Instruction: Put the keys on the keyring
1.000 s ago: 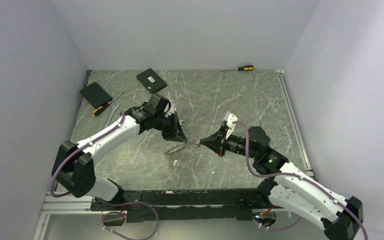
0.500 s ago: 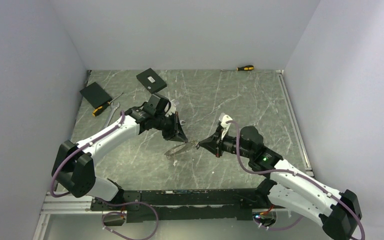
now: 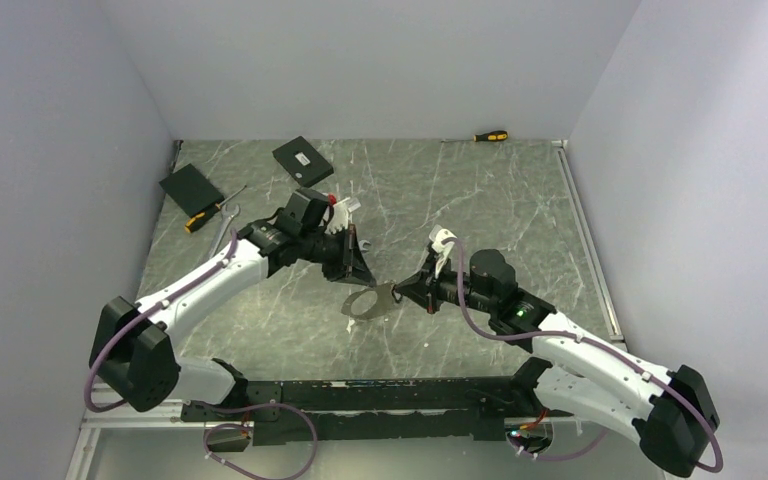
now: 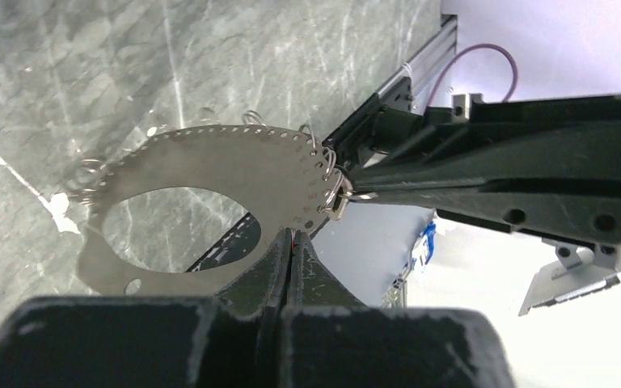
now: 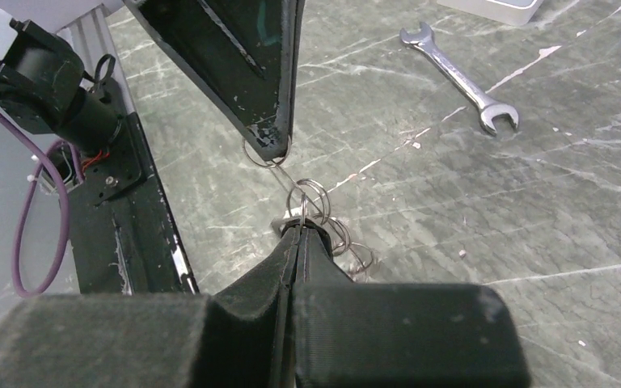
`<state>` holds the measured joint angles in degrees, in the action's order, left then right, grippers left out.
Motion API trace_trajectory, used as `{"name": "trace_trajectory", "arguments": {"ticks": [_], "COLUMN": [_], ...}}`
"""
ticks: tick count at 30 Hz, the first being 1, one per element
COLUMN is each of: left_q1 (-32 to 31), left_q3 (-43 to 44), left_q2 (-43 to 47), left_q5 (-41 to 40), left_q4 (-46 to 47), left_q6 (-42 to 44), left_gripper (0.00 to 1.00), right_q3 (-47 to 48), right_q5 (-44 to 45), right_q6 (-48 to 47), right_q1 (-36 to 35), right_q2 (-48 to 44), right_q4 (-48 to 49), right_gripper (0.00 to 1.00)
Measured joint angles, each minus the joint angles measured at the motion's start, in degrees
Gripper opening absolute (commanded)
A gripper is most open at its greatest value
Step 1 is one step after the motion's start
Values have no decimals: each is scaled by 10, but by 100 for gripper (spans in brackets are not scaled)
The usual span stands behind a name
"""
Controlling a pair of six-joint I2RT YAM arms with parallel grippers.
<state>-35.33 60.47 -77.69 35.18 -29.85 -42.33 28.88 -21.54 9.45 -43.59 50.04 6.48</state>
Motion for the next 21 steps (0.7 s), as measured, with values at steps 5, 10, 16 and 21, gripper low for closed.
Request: {"name": "trace_trajectory", "arguments": {"ticks": [5,10,16,21], "left_q1": [0,0,0,0], "left_q3": [-1,-2,-7,-6], "left_q2": [7,7,7,6], "left_q5": [29,32,32,25], "left_q4": [19,17,14,10], "left_q6": [18,27,23,-7], "left_gripper": [0,5,10,14], "right_q3": [0,0,0,0], "right_q5": [0,0,0,0], "right_q6": [0,0,0,-2], "right_q1": [0,0,0,0], "right_q2": [2,2,-6,-24], "right_q4": [5,5,3,-2], "right_gripper": [0,0,0,0]}}
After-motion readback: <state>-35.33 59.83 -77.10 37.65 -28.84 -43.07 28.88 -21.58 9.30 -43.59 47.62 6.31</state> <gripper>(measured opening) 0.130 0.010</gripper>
